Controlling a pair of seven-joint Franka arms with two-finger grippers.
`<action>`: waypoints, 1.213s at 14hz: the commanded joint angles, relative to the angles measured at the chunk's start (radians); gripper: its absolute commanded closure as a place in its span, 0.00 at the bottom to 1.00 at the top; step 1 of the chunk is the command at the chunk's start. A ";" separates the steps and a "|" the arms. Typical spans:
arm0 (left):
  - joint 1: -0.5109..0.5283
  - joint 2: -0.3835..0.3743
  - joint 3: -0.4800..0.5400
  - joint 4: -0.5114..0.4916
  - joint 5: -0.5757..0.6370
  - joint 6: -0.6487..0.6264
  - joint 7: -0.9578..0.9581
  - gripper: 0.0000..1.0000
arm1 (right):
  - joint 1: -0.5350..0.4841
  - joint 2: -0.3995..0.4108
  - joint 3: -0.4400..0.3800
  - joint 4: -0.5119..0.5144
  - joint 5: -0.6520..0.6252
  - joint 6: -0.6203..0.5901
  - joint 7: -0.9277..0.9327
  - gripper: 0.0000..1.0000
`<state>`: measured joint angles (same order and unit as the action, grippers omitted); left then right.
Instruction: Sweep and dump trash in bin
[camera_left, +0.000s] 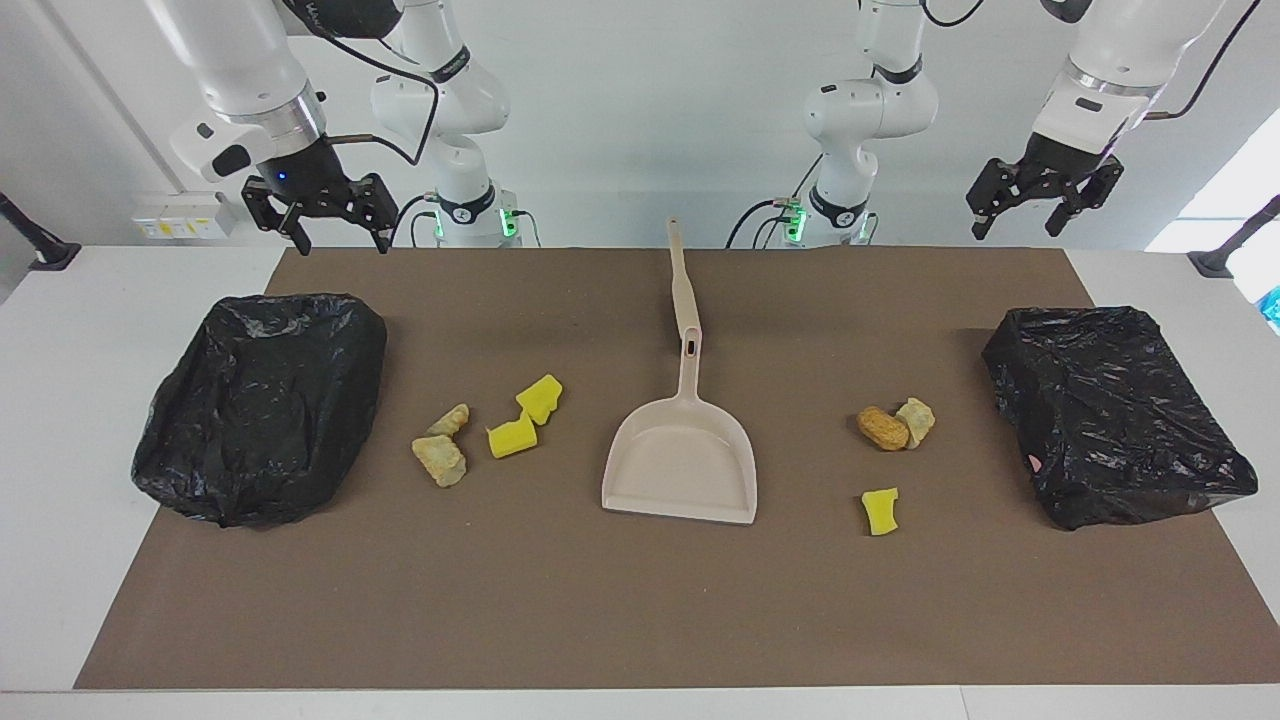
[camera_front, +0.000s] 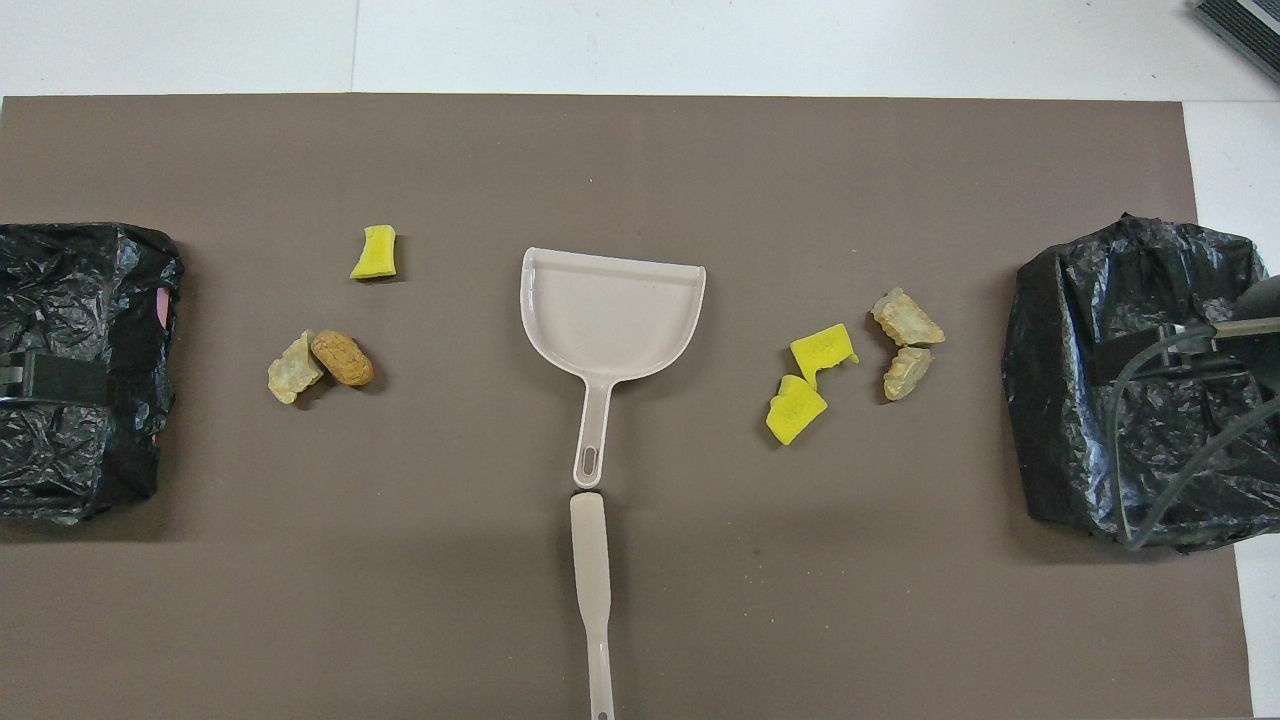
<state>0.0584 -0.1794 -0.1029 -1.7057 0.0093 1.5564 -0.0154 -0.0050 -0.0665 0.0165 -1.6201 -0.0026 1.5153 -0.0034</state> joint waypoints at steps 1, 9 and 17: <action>0.003 -0.003 0.002 0.014 -0.011 -0.022 0.008 0.00 | -0.009 -0.021 0.005 -0.021 0.021 -0.003 0.006 0.00; -0.014 0.009 -0.001 -0.006 -0.018 0.077 -0.035 0.00 | -0.009 -0.022 0.005 -0.024 0.021 -0.003 0.005 0.00; -0.234 -0.061 -0.012 -0.196 -0.019 0.079 -0.170 0.00 | -0.007 -0.025 0.005 -0.029 0.023 -0.003 -0.003 0.00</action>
<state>-0.1038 -0.1918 -0.1300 -1.8085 -0.0029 1.6125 -0.1383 -0.0047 -0.0671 0.0175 -1.6230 -0.0026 1.5153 -0.0034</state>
